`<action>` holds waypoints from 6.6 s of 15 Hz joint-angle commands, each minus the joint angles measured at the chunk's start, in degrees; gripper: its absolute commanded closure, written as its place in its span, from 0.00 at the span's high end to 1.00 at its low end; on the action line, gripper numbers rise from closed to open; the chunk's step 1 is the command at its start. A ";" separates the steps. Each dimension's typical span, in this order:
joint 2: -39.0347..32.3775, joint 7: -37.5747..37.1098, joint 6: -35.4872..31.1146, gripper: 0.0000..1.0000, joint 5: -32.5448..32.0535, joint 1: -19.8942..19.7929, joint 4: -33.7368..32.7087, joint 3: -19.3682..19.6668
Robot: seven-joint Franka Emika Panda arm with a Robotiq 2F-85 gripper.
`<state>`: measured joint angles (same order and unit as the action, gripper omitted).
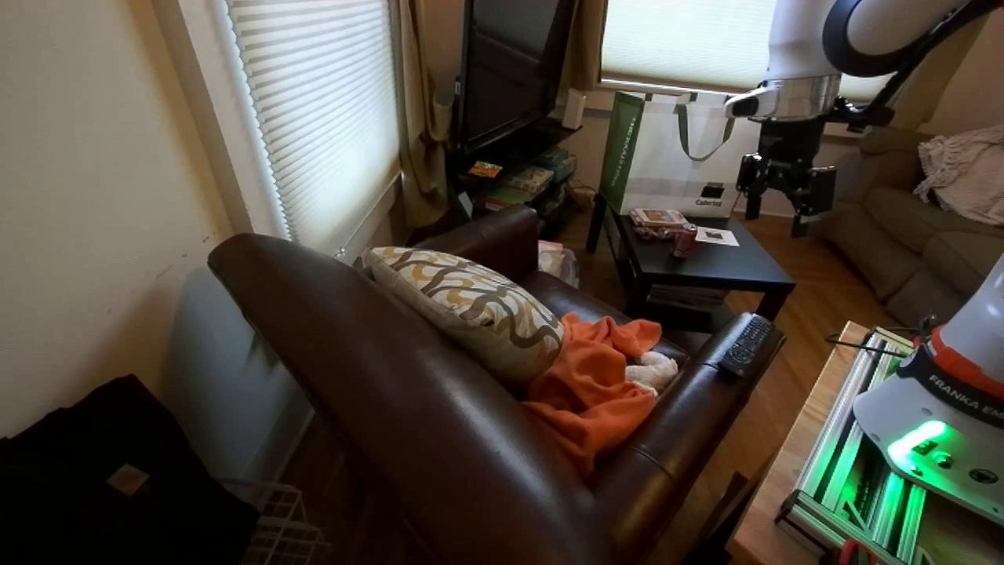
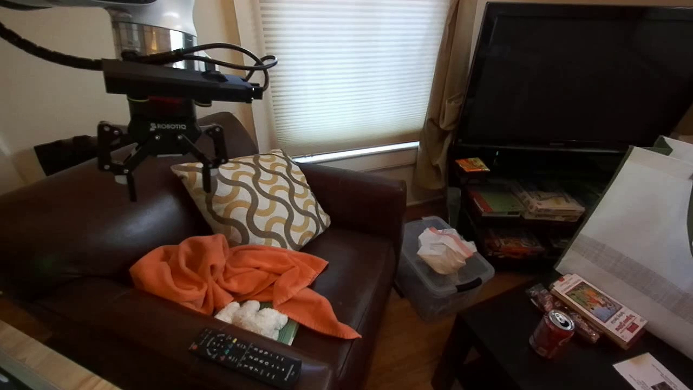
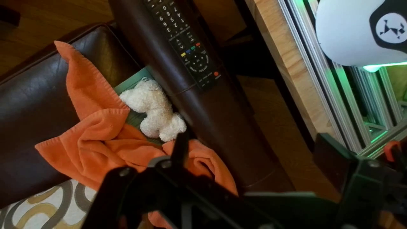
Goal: Put the remote control on top of the pillow.
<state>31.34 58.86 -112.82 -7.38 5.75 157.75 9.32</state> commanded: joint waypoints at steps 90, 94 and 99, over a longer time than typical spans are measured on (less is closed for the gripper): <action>-45.43 -4.00 -46.73 0.31 -31.74 -23.76 -14.10 -9.36; -44.04 -7.16 -34.97 0.31 -34.33 -12.73 -24.89 -10.25; -43.82 -6.63 -26.33 0.31 -36.77 -3.80 -37.60 -13.27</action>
<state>-12.05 52.24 -143.74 -41.73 -1.94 125.92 -2.85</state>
